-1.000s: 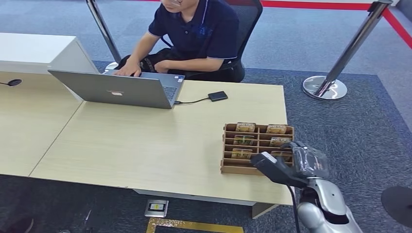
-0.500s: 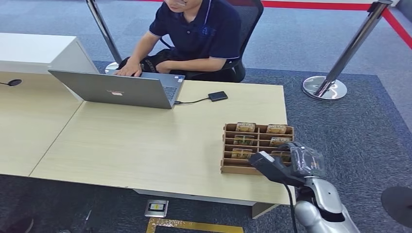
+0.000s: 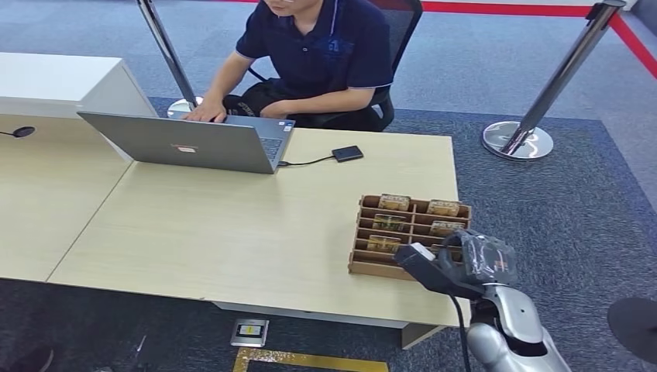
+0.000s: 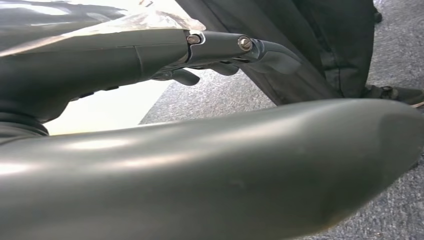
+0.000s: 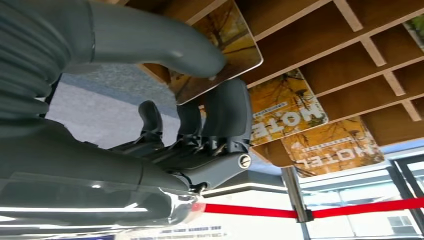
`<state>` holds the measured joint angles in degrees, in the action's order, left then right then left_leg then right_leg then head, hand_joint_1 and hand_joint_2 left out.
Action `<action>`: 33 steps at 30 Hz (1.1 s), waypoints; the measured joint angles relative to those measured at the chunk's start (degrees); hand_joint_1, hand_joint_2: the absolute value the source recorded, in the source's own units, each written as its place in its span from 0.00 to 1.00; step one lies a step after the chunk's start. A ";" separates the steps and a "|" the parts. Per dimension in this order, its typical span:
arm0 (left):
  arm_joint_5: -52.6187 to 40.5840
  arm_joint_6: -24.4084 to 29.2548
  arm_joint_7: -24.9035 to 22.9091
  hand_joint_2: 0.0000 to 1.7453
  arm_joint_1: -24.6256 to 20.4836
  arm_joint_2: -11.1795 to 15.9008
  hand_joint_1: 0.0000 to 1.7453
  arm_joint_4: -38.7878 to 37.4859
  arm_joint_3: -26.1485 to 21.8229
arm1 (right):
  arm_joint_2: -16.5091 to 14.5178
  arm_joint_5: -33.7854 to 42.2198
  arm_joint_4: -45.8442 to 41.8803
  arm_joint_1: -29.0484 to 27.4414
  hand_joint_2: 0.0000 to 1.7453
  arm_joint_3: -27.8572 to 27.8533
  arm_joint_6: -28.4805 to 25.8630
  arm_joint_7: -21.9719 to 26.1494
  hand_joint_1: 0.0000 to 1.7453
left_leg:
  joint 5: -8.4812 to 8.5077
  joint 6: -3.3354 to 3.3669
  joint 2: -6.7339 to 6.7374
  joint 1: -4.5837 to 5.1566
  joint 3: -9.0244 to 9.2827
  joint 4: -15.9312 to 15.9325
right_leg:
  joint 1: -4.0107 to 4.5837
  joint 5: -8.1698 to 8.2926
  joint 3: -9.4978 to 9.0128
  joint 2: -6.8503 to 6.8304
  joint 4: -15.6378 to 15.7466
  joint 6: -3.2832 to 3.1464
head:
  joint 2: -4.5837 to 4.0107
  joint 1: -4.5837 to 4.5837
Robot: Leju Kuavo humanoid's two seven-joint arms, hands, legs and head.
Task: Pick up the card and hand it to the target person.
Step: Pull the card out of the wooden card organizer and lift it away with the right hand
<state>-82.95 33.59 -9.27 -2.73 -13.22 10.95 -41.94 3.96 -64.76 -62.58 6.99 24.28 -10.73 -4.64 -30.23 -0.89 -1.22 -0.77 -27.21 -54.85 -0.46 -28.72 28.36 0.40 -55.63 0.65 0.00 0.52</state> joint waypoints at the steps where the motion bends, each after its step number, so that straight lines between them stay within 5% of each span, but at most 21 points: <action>1: 0.00 0.00 0.00 0.00 0.00 0.00 0.00 0.00 0.00 | 0.03 -0.01 0.00 -0.03 1.00 0.01 0.03 -0.01 0.61 | 0.00 0.00 0.00 0.00 0.00 0.00 | 0.00 0.00 0.00 0.00 0.00 0.01 | 0.00 0.00; 12: 0.00 0.13 0.01 0.00 0.00 0.00 0.00 0.00 -0.01 | 0.27 -0.05 0.02 -0.08 1.00 0.14 0.30 0.01 0.61 | 0.01 0.01 0.00 0.00 0.01 -0.04 | 0.00 0.02 -0.02 0.00 0.00 0.02 | 0.00 0.01; 26: 0.35 0.27 0.00 0.00 0.00 0.00 0.00 0.00 -0.02 | 0.31 -0.07 0.02 -0.07 1.00 0.58 0.55 0.07 0.84 | 0.01 0.02 0.00 0.00 0.03 -0.04 | 0.00 0.04 -0.05 0.00 0.00 0.01 | 0.00 0.01; 33: 0.44 0.33 0.02 0.00 -0.01 0.00 0.00 0.00 -0.02 | 0.35 -0.21 0.01 -0.07 1.00 0.90 0.52 0.15 0.87 | 0.05 0.07 0.01 0.00 0.02 -0.04 | 0.00 0.08 -0.06 0.00 0.00 0.04 | 0.00 0.01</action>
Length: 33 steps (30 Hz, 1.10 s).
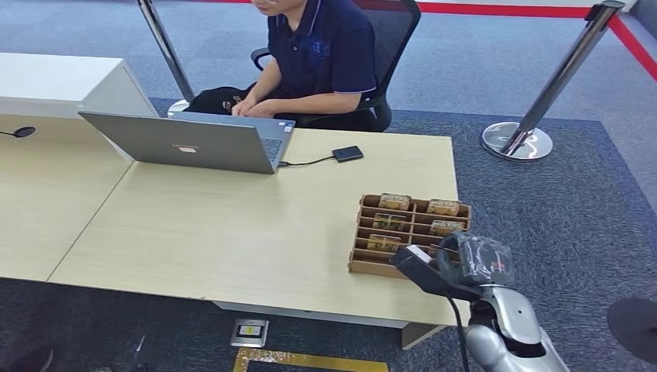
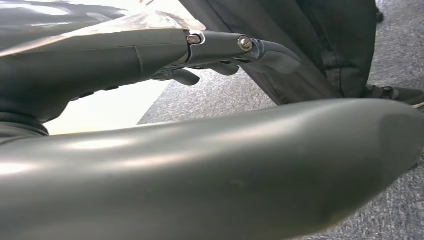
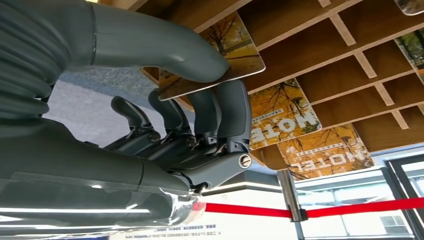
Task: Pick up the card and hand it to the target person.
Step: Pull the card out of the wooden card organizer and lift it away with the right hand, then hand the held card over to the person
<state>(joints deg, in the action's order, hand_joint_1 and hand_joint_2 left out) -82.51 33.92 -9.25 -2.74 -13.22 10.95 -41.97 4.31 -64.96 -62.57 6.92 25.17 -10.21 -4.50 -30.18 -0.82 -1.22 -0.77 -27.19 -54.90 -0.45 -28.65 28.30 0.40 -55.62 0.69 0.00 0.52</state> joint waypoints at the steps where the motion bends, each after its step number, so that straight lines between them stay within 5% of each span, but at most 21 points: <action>1: 0.04 0.00 0.00 0.00 0.00 0.00 0.00 0.00 0.00 | 0.01 -0.02 0.00 0.00 1.00 0.01 0.00 0.01 0.87 | 0.01 0.01 0.00 0.00 0.00 0.00 | 0.00 0.01 0.00 0.00 0.00 0.01 | 0.00 0.00; 10: 0.23 -0.02 0.15 0.00 0.00 0.00 0.00 0.00 0.00 | 0.94 1.38 -2.22 -0.15 1.00 0.04 -0.21 1.37 0.84 | 0.04 0.04 0.00 0.01 -0.03 -0.02 | -0.01 0.07 0.00 0.00 0.01 0.07 | 0.00 0.00; 19: 0.49 -0.02 0.47 0.00 0.00 0.00 0.00 0.00 0.00 | 5.84 6.98 -10.52 -0.17 1.00 -0.39 3.77 5.51 0.82 | 0.04 0.05 0.00 0.02 -0.10 -0.04 | -0.02 0.07 0.04 0.00 0.03 0.08 | 0.00 -0.01; 33: 1.18 -0.01 0.75 0.00 -0.15 0.00 0.00 0.00 -0.09 | 8.57 15.31 -11.50 10.55 1.00 0.31 8.82 12.06 0.79 | 0.07 0.03 0.01 0.01 -0.15 -0.04 | -0.01 0.12 0.06 0.00 -0.03 0.08 | 0.00 -0.02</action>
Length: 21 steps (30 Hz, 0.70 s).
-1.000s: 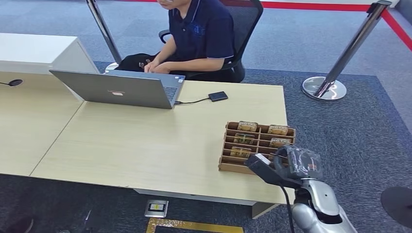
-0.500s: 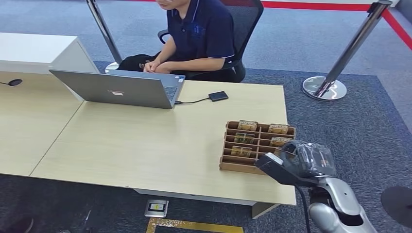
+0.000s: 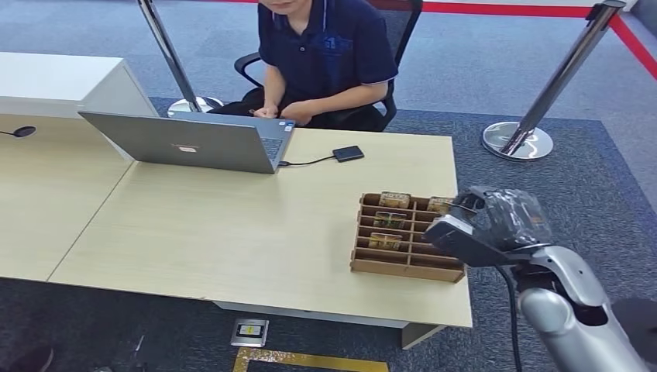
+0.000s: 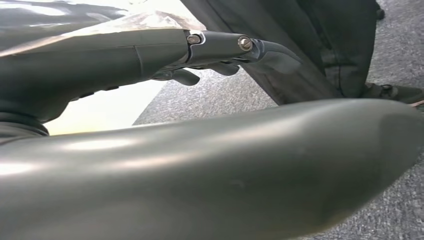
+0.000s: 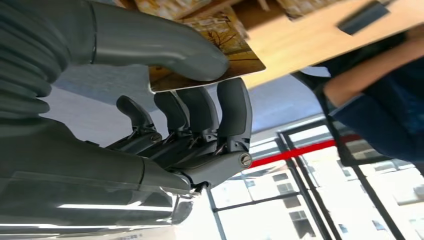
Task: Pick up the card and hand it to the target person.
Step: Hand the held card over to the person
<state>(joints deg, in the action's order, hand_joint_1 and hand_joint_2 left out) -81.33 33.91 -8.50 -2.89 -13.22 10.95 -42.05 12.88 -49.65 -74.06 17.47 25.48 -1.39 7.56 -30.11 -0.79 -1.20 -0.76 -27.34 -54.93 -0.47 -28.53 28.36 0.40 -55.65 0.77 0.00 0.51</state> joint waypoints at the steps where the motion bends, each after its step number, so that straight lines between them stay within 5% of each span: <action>1: -0.07 0.01 0.07 0.00 -0.05 0.00 0.00 0.00 0.00 | -0.54 0.49 0.87 1.55 1.00 0.36 0.28 0.35 0.79 | 0.01 -0.01 0.02 0.00 0.00 0.00 | 0.00 0.01 0.01 0.00 -0.01 0.00 | 0.00 0.00; 9: -0.76 0.11 0.81 0.00 -0.45 -0.02 0.00 0.00 0.00 | -8.55 2.37 12.32 15.69 1.00 4.49 1.15 0.83 0.77 | 0.17 -0.09 0.16 -0.02 -0.12 0.00 | 0.03 0.11 0.20 0.01 -0.13 -0.13 | 0.00 0.01; 15: -2.20 0.10 0.70 0.00 -0.79 -0.05 0.00 0.00 0.00 | -18.16 2.22 25.26 25.57 1.00 7.21 0.87 -2.72 0.79 | 0.26 -0.11 0.14 -0.05 -0.17 0.00 | 0.04 0.13 0.29 0.01 -0.17 -0.17 | 0.00 0.02; 21: -2.62 0.07 0.37 0.00 -0.80 -0.04 0.00 0.00 0.04 | -23.93 1.22 36.04 31.33 1.00 8.03 -0.61 -5.63 0.79 | 0.26 -0.11 0.15 -0.04 -0.21 0.00 | 0.04 0.13 0.29 0.01 -0.15 -0.17 | 0.00 0.01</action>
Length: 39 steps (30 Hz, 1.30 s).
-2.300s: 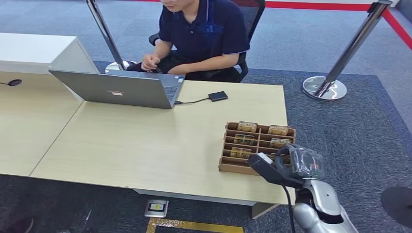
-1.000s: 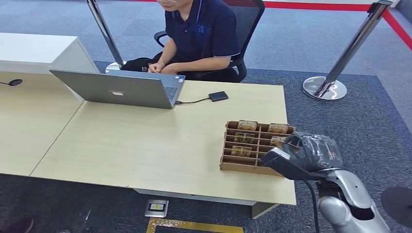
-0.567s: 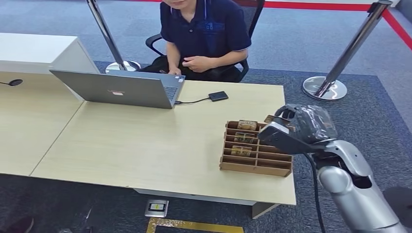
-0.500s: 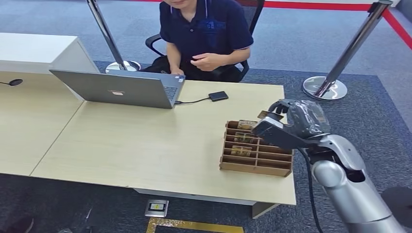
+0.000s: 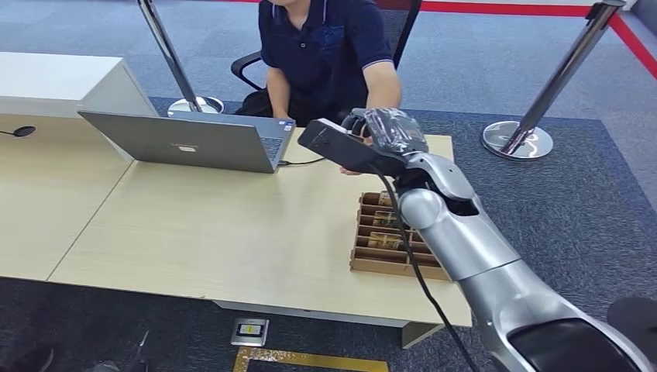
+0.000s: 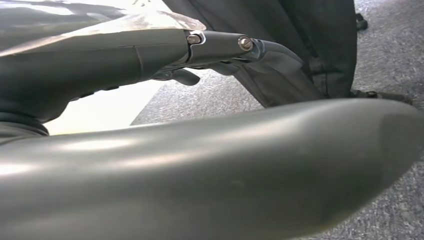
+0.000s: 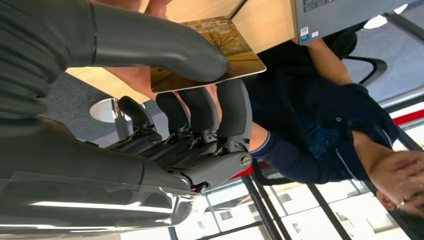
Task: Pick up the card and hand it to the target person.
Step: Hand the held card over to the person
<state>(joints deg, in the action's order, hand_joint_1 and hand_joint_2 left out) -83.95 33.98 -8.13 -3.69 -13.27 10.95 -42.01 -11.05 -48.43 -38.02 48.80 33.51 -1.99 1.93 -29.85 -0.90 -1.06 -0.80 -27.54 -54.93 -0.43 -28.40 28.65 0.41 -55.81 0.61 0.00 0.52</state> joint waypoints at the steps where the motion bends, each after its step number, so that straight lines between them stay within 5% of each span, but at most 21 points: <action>1: -0.04 -0.02 -0.15 0.00 0.00 0.00 0.00 0.00 0.01 | -0.60 -0.14 1.40 0.62 1.00 0.07 -0.13 -0.19 0.79 | 0.00 0.00 0.00 0.00 0.00 0.00 | 0.00 0.00 0.00 0.00 0.01 0.00 | 0.00 0.00; 12: -0.20 -0.05 -1.24 0.00 0.02 0.00 0.00 0.00 0.00 | -2.98 -1.18 9.08 2.81 1.00 0.31 -1.31 -1.09 0.78 | -0.01 0.01 0.00 0.00 -0.01 -0.01 | -0.01 0.02 0.01 0.00 0.05 0.03 | 0.00 0.01; 13: -0.20 -0.06 -1.34 0.00 0.02 0.00 0.00 0.00 0.00 | -3.07 -1.25 9.43 2.86 1.00 0.31 -1.41 -1.17 0.69 | -0.01 0.01 0.00 0.00 -0.01 -0.01 | -0.01 0.02 0.01 0.00 0.04 0.03 | 0.00 0.01; 16: -0.20 -0.06 -1.55 0.00 0.02 0.00 0.00 0.00 0.00 | -3.28 -1.36 10.28 2.96 1.00 0.31 -1.58 -1.28 0.11 | -0.01 0.01 0.00 0.00 -0.02 -0.01 | 0.00 0.02 0.01 0.00 0.04 0.03 | 0.00 0.01; 17: -0.20 -0.06 -1.56 0.00 0.02 0.00 0.00 0.00 0.00 | -3.33 -1.40 10.51 2.98 1.00 0.31 -1.60 -1.29 0.00 | -0.01 0.01 0.00 0.00 -0.02 -0.01 | 0.00 0.02 0.01 0.00 0.04 0.03 | 0.00 0.01; 21: -0.20 -0.04 -1.51 0.00 0.03 0.00 0.00 -0.01 0.00 | -3.54 -1.92 11.24 2.97 0.00 0.33 -2.39 -1.36 0.00 | -0.01 0.01 0.00 0.00 -0.02 -0.01 | 0.00 0.02 0.01 0.00 0.04 0.03 | 0.00 0.01; 30: 1.28 -0.03 -1.15 0.00 0.14 0.00 0.00 -0.03 -0.03 | -0.61 -7.73 4.11 -2.33 0.00 -0.35 -16.80 -2.42 0.00 | -0.01 0.02 -0.04 0.00 -0.03 -0.04 | 0.00 0.02 0.00 0.00 0.11 0.03 | 0.00 0.02; 35: 2.50 0.31 -1.44 0.00 0.34 -0.14 0.00 -0.08 -0.79 | 4.13 -18.02 -12.82 -14.21 0.00 -4.46 -26.51 -4.88 0.00 | -0.06 0.08 -0.14 0.00 -0.06 -0.05 | -0.01 0.03 0.03 0.00 0.22 0.07 | 0.00 0.02; 39: 2.72 0.48 -1.82 0.00 0.70 -0.39 0.00 -0.11 -1.15 | 5.42 -23.16 -31.33 -28.69 0.00 -13.41 -35.18 -2.85 0.00 | -0.12 0.12 -0.29 -0.03 -0.15 -0.04 | 0.00 -0.04 0.00 -0.02 0.33 0.17 | 0.00 0.01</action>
<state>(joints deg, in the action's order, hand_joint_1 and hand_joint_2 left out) -81.23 34.46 -9.95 -2.99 -13.66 10.84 -43.16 -5.63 -71.59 -69.36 20.11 20.09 -37.18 -0.91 -29.97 -0.78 -1.35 -0.84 -27.69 -54.97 -0.42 -28.44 28.65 0.39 -55.47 0.77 0.00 0.53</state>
